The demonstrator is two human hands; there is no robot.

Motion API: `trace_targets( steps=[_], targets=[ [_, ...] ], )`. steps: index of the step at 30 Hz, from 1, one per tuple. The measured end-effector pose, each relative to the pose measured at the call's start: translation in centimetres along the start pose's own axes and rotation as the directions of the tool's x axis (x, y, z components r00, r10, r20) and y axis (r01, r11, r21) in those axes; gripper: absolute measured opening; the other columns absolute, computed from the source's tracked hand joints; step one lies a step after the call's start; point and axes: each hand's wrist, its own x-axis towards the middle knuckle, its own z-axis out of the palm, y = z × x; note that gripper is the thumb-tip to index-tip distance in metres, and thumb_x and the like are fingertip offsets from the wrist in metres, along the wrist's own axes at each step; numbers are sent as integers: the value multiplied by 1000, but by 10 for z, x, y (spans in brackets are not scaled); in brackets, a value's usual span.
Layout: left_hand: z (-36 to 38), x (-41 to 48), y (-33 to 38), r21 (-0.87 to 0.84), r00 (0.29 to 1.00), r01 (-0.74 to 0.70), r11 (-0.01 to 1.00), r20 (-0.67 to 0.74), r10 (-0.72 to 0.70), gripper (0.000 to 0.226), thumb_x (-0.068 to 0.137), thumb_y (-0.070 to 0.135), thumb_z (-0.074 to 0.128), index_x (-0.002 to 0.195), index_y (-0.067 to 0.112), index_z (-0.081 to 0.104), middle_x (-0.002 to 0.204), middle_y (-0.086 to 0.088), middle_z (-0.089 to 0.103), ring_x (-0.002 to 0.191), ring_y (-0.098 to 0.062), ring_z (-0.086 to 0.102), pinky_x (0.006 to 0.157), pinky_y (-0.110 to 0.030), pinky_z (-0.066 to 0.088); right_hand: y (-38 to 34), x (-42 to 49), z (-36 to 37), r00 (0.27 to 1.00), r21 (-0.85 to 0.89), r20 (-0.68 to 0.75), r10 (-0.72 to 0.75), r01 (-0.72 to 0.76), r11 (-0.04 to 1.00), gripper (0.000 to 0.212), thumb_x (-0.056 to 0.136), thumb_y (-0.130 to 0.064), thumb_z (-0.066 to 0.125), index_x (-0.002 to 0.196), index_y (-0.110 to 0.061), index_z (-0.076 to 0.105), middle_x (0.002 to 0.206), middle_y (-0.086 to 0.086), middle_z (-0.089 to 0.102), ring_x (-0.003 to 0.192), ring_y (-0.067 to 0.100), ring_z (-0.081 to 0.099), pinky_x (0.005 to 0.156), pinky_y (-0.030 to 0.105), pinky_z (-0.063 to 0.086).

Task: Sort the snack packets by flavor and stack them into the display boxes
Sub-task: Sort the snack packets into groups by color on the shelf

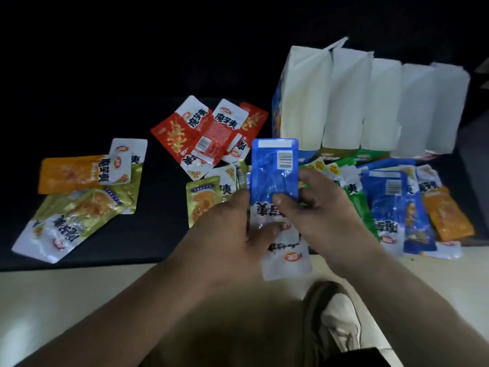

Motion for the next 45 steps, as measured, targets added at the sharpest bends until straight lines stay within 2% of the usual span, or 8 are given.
trace_targets(
  steps=[10,13,16,19,25,33,39,45],
  targets=[
    [33,27,69,332,976,-127,935,207,59,27,97,53,57,88,33,42,67,2,56,57,-8,55,51,-32,38,22,-17,-78,1000,-38,-10,-17,16,999,43,87,-8,66,119,-36,60,93,-2,77,84,18,75,79,50,62],
    [47,36,88,349,942,-208,914,324,90,20,97,50,59,110,38,49,69,3,59,60,-6,57,50,-26,37,31,-17,-108,996,-24,-85,-9,7,1000,43,86,-8,67,119,-36,62,94,-6,76,84,13,73,78,46,63],
    [62,44,101,325,910,-246,913,401,103,58,100,48,59,151,43,32,90,14,68,74,-2,63,62,-24,49,39,-11,-151,959,28,-282,15,-7,1000,45,90,-6,70,129,-28,62,89,-8,76,71,5,72,65,28,62],
    [72,44,102,264,914,-193,945,397,76,67,99,47,61,158,40,28,98,18,69,82,1,64,70,-19,47,53,-2,-178,926,-146,-377,7,-67,987,54,90,-14,73,140,-27,57,84,-10,74,65,3,70,50,16,51],
    [72,34,81,121,938,-37,992,347,-8,54,99,46,63,148,46,42,103,19,69,94,-2,67,86,-34,56,80,18,-160,900,-506,-425,-98,-147,850,66,89,-31,69,150,-25,44,136,4,57,114,28,61,80,39,55],
    [50,26,60,-76,977,36,996,213,-20,47,98,40,65,142,37,52,99,24,70,89,-6,71,90,-42,58,68,11,-135,791,-743,-447,-419,-68,665,75,82,-33,76,149,-17,47,138,12,53,127,38,47,97,53,46],
    [17,13,28,-212,997,68,975,61,-56,29,100,28,66,127,36,64,95,11,72,82,-8,72,73,-29,60,26,9,-67,894,-342,-252,-371,276,898,24,92,-24,73,116,-23,75,100,-11,74,89,1,68,76,21,56],
    [-22,-13,-42,-232,993,101,967,-35,-112,19,101,29,64,118,38,64,94,8,72,80,-13,73,72,-41,59,4,22,29,935,-243,-37,-353,335,911,10,90,-24,71,95,-31,76,83,-15,75,79,0,69,75,21,55]
  ],
)
